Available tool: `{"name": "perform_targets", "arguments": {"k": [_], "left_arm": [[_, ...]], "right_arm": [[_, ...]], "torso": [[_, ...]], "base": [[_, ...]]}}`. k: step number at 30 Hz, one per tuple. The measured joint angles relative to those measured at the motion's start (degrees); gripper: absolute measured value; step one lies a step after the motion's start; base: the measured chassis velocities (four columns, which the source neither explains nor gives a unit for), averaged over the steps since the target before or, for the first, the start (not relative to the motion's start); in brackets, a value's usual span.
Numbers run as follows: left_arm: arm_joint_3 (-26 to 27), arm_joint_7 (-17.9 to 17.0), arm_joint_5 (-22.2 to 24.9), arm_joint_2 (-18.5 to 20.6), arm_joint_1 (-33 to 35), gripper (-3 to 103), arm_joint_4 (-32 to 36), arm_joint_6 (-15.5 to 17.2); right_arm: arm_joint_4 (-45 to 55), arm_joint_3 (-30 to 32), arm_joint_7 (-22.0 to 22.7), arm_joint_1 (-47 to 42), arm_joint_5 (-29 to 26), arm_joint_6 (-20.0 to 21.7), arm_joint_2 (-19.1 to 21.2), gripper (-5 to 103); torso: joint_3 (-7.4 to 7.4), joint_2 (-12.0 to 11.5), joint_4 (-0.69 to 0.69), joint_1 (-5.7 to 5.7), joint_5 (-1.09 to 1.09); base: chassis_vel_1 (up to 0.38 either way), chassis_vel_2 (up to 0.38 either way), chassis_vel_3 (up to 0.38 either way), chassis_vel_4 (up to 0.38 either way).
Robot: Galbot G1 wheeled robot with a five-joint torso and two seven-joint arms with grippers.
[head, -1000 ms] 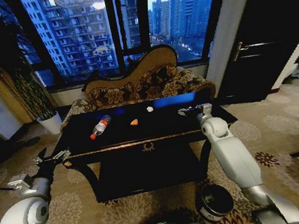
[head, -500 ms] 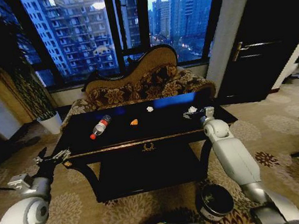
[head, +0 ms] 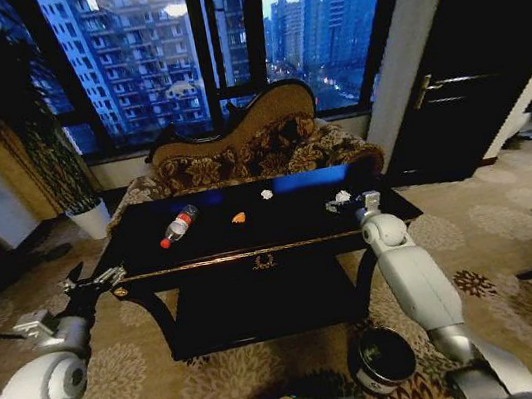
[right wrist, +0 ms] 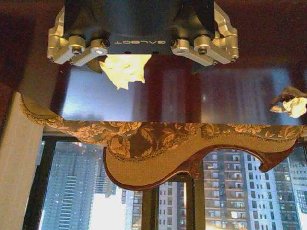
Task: Move to the front of the table and place the trash on the table into the trash bin.
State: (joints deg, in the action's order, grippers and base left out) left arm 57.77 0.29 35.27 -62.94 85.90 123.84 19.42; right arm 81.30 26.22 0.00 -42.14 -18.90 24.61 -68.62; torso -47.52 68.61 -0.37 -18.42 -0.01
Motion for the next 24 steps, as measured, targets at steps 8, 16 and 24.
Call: {"name": "perform_targets", "arguments": {"k": [8,16,24], "left_arm": [[0.17,-0.01,0.11,0.00,0.00,100,0.02,-0.11],[0.15,-0.02,0.16,-0.07,-0.13,100,0.02,-0.20],[0.29,-0.02,0.41,0.09,-0.33,100,0.27,-0.25]], "right_arm": [[-0.09,-0.05,0.00,-0.08,0.50,-0.84,-0.33,97],[-0.14,0.06,0.00,-0.50,1.09,-1.78,-0.27,65],[0.72,0.47,0.00,-1.50,0.87,-1.90,-0.54,37]], "torso": [[0.00,0.00,0.00,0.00,0.00],[0.00,0.00,0.00,0.00,0.00],[0.00,0.00,0.00,0.00,0.00]], "base": [[0.000,0.000,0.000,0.000],[0.000,0.000,0.000,0.000],[0.000,0.000,0.000,0.000]]}}
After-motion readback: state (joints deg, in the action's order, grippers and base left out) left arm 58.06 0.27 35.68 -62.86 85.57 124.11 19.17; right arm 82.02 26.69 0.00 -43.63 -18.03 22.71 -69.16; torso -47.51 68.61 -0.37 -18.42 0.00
